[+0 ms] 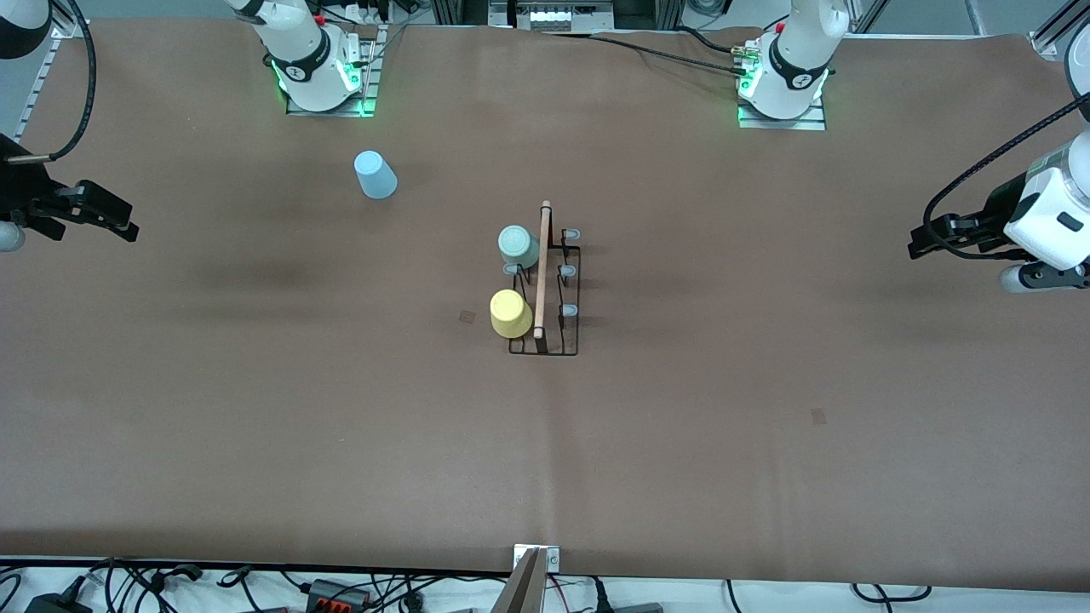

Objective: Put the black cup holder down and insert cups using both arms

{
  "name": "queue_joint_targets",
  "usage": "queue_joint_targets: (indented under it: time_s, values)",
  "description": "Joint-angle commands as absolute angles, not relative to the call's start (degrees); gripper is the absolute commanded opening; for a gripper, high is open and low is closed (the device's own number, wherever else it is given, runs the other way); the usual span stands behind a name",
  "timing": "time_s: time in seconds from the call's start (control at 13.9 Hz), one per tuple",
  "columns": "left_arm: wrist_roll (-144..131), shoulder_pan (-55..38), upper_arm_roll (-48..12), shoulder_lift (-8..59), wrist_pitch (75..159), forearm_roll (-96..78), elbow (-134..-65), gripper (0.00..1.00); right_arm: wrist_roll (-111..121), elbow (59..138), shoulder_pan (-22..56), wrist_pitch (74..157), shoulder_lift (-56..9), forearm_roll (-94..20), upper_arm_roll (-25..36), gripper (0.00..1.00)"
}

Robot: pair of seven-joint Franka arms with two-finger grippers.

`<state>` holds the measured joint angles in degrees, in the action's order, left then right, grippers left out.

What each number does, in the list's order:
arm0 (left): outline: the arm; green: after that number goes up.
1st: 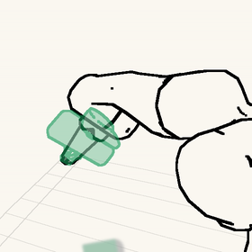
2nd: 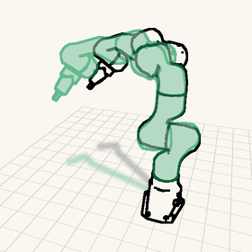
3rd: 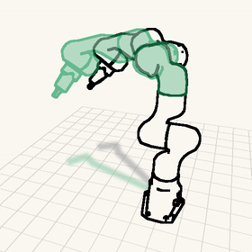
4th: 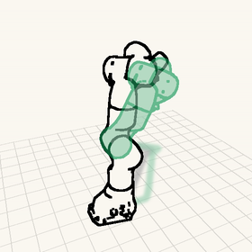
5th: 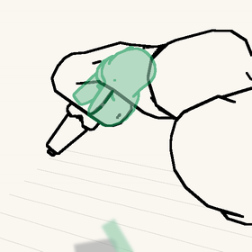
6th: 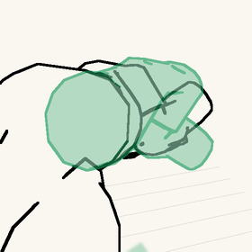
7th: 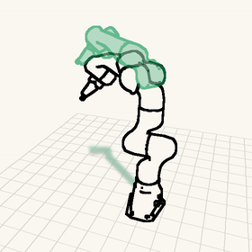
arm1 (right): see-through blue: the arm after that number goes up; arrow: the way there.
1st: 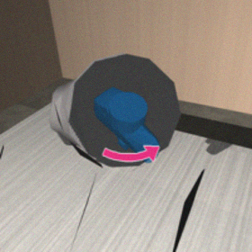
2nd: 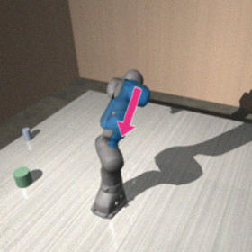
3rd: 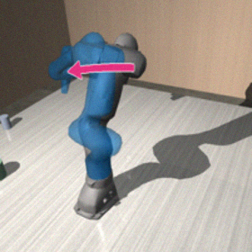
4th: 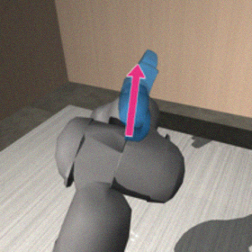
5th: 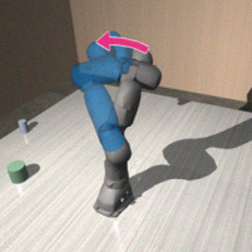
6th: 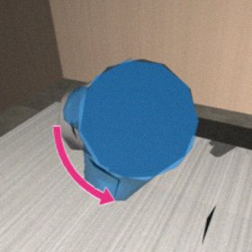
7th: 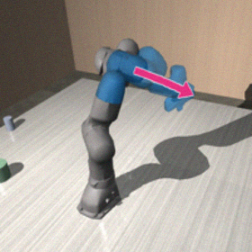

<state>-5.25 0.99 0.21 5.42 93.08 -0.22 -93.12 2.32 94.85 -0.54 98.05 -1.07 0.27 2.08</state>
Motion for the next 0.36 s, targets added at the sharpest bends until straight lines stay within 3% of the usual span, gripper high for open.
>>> queue_joint_targets:
  time_s: [0.0, 0.29]
  values:
    - [-4.6, 1.3, 0.0, 4.5, 93.3, -0.4, -93.6, 1.00, 2.8, 95.7, 0.2, 97.8, -0.2, 0.4, 2.2, 1.00]
    - [-4.7, 1.3, 0.0, 4.5, 93.3, -0.4, -93.6, 1.00, 2.8, 95.9, 0.2, 97.5, 0.2, 0.6, 2.2, 1.00]
